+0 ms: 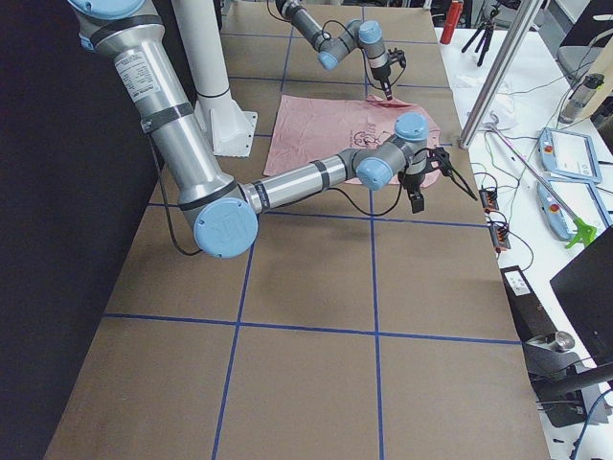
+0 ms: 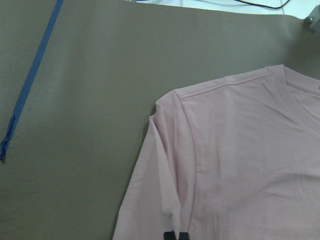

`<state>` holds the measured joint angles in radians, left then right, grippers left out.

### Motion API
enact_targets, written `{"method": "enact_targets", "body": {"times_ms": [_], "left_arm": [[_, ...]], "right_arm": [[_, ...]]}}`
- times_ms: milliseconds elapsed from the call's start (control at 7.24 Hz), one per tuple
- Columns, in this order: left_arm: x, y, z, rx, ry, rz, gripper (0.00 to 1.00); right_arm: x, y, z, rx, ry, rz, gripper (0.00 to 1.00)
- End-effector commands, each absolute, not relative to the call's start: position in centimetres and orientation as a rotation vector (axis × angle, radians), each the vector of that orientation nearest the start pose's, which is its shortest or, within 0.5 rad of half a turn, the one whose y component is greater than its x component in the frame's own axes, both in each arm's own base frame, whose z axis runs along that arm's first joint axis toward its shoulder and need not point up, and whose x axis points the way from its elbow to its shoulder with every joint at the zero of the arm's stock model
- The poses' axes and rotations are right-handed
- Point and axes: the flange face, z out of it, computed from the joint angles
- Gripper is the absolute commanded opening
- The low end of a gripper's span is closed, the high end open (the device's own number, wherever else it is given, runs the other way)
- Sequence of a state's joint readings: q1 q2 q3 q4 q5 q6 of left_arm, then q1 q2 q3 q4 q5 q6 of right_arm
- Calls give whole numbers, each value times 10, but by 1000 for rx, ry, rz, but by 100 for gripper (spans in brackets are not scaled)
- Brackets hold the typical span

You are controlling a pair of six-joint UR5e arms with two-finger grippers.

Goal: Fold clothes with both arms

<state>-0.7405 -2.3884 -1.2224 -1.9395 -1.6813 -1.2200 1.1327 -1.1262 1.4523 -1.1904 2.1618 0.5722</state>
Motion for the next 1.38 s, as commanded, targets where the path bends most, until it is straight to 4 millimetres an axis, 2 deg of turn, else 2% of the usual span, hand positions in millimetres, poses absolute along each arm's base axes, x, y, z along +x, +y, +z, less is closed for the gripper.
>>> {"method": "enact_targets", "body": {"times_ms": [0, 138, 276, 414, 552, 691, 829, 967, 1105, 1243], "left_arm": [[533, -632, 263, 345, 740, -328, 6], [531, -630, 263, 373, 746, -280, 99], [524, -621, 250, 398, 788, -256, 100], [509, -608, 228, 421, 838, -247, 100], [493, -587, 231, 401, 886, -222, 100], [473, -565, 231, 408, 925, -206, 100], [471, -527, 232, 408, 961, -168, 100], [464, -489, 231, 407, 1001, -133, 100], [465, -446, 240, 388, 1025, -94, 100], [461, -409, 240, 368, 1059, -74, 100]], "right_arm": [[-221, -652, 417, 325, -828, -85, 100], [-221, -652, 415, 327, -829, -85, 100], [-221, -651, 409, 330, -837, -72, 100], [-229, -644, 395, 319, -863, -30, 100], [-249, -627, 372, 314, -892, 8, 100], [-284, -596, 349, 300, -915, 81, 100], [-326, -546, 329, 280, -940, 150, 100], [-353, -486, 317, 254, -975, 191, 100], [-375, -417, 316, 231, -988, 234, 100], [-395, -342, 314, 222, -997, 265, 100]]}}
